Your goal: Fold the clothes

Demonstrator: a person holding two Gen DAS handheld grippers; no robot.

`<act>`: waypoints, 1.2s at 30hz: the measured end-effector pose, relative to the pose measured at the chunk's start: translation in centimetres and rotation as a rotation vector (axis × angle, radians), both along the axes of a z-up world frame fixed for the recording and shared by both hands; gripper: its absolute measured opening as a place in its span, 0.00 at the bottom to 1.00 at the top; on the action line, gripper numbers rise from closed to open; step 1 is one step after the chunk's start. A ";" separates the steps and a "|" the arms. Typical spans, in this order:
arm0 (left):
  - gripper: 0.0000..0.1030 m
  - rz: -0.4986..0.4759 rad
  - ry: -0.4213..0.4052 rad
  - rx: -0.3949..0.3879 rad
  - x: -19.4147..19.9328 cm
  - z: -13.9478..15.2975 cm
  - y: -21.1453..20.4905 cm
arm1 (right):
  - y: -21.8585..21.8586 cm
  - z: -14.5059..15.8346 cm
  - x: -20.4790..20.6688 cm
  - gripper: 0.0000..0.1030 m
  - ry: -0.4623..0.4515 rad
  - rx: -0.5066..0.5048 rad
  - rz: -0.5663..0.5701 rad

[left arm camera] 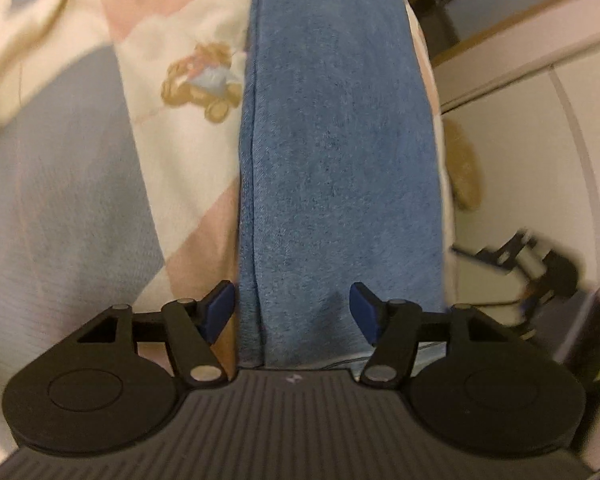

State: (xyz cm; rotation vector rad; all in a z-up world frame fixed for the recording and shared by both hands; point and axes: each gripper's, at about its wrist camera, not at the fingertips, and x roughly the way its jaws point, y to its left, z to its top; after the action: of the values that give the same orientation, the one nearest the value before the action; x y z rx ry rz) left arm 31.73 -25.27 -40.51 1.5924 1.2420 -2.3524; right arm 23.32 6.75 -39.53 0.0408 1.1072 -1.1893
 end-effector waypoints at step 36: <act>0.07 0.795 0.206 0.325 -16.6 11.2 -9.9 | -18.7 15.8 -35.3 0.06 -0.958 0.037 -0.215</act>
State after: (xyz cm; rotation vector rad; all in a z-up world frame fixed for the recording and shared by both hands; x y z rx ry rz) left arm 15.11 -35.16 -29.27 0.6678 1.9145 -1.8723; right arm -11.98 -11.96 -23.73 0.6999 0.2753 -1.1298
